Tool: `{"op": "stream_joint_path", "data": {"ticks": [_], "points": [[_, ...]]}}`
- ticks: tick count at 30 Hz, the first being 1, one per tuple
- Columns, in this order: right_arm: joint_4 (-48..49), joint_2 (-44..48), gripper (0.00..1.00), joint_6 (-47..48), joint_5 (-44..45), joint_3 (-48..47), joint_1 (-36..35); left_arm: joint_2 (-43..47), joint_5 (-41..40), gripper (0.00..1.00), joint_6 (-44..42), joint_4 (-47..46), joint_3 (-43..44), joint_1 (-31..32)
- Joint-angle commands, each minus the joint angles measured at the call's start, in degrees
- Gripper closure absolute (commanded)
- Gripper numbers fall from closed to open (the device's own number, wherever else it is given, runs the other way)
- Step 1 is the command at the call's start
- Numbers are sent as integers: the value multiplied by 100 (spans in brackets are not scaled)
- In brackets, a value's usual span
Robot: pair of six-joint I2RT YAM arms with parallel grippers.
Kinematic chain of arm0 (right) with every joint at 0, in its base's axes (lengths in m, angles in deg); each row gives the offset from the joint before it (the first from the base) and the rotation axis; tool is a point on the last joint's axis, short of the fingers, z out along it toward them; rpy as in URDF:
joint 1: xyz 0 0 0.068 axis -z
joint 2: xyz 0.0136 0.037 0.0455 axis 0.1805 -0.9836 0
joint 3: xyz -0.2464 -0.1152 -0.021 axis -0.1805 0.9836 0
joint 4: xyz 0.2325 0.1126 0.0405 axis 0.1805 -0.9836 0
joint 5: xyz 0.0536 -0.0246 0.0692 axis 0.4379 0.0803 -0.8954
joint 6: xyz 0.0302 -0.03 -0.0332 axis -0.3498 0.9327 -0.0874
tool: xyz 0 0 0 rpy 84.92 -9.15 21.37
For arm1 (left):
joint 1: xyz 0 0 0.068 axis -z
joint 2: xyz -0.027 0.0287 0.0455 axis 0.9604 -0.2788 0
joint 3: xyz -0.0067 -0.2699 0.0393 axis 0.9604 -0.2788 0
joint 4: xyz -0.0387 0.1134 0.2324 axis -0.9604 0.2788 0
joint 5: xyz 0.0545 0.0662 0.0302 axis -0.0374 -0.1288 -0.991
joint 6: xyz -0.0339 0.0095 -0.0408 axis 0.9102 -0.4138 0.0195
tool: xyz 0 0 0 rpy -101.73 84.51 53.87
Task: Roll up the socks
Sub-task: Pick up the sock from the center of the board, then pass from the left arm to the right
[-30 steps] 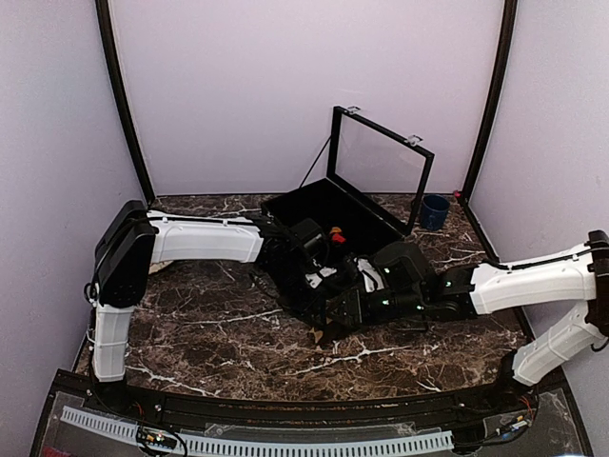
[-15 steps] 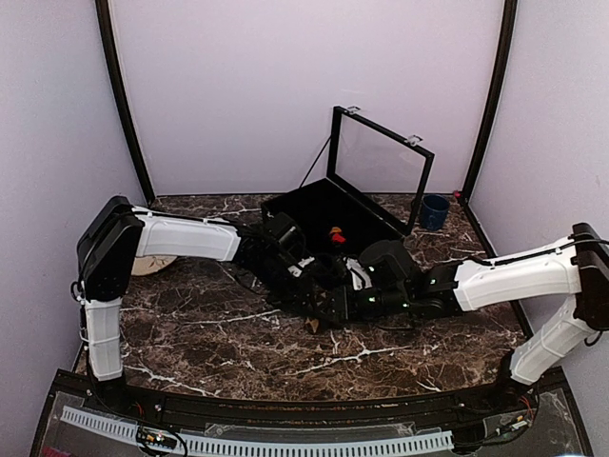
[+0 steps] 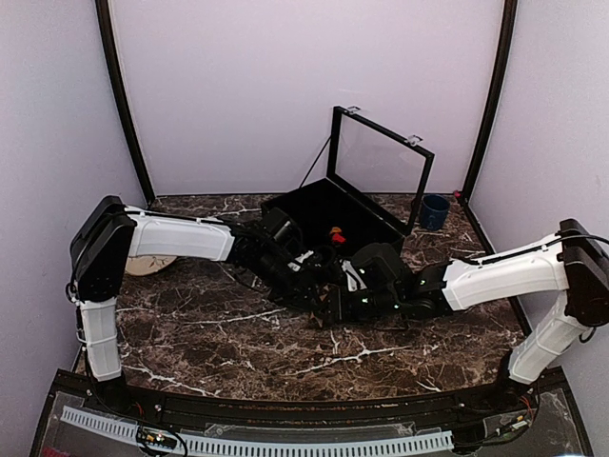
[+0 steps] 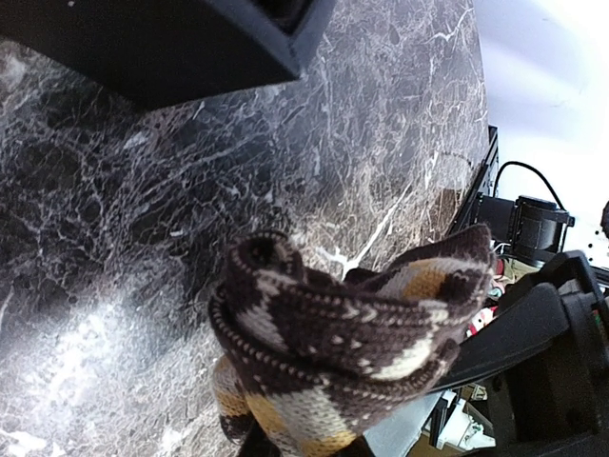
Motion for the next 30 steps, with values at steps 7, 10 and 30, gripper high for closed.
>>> {"op": "stream_joint_path", "data": {"ticks": [7,10,30], "points": [[-43,56,64,-218,428,-100,-15,477,204,100,-11,-146,-237,-35],[92,139,61,-376,519,19,4,517,222,100,-33,-178,-278,-42],[839,-65,58,-930,313,147,388,728,202,100,-215,-322,-459,-53]]}}
